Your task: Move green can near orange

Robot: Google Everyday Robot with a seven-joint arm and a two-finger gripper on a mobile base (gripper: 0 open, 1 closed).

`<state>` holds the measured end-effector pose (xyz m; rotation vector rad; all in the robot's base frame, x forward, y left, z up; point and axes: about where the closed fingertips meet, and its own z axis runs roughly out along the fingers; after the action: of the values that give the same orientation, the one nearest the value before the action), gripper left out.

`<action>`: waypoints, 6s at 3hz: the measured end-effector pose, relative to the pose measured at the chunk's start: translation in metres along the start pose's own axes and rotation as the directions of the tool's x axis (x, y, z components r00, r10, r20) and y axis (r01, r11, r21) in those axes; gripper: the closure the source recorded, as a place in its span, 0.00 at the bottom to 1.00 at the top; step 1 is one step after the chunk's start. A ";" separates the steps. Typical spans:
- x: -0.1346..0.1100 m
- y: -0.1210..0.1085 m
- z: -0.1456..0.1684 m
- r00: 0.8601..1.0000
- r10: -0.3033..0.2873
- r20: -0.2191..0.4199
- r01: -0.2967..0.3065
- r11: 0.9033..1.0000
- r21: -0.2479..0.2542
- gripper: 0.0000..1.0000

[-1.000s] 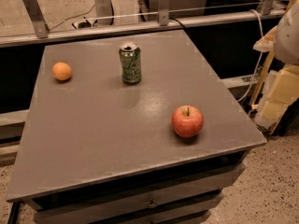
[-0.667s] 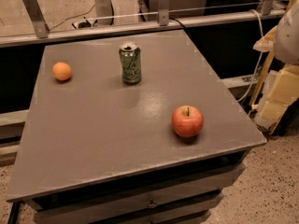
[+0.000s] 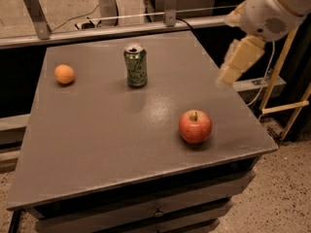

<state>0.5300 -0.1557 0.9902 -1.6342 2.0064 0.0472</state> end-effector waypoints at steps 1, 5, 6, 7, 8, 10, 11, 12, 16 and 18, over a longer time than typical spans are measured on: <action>-0.064 -0.038 0.031 0.973 -0.015 0.229 0.017 1.000 -0.008 0.00; -0.134 -0.048 0.103 0.889 0.053 0.455 -0.004 0.994 -0.108 0.00; -0.150 -0.049 0.152 0.840 0.134 0.526 -0.067 0.987 -0.144 0.00; -0.159 -0.046 0.190 0.804 0.205 0.558 -0.123 0.976 -0.182 0.00; -0.165 -0.045 0.211 0.776 0.249 0.579 -0.156 0.966 -0.206 0.16; -0.168 -0.048 0.225 0.716 0.313 0.624 -0.211 0.949 -0.235 0.63; -0.182 -0.058 0.225 0.677 0.316 0.664 -0.192 0.948 -0.255 0.86; -0.219 -0.084 0.207 0.649 0.266 0.712 -0.132 0.962 -0.239 1.00; -0.320 -0.031 0.218 0.646 0.263 0.716 0.022 0.932 -0.363 0.98; -0.321 -0.003 0.248 0.694 0.236 0.680 0.019 0.938 -0.346 0.53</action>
Offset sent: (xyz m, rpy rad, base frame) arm 0.1170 0.1916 0.0150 0.5639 -0.0187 0.2836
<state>0.6647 0.2201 0.9185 -1.3542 1.5024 0.9721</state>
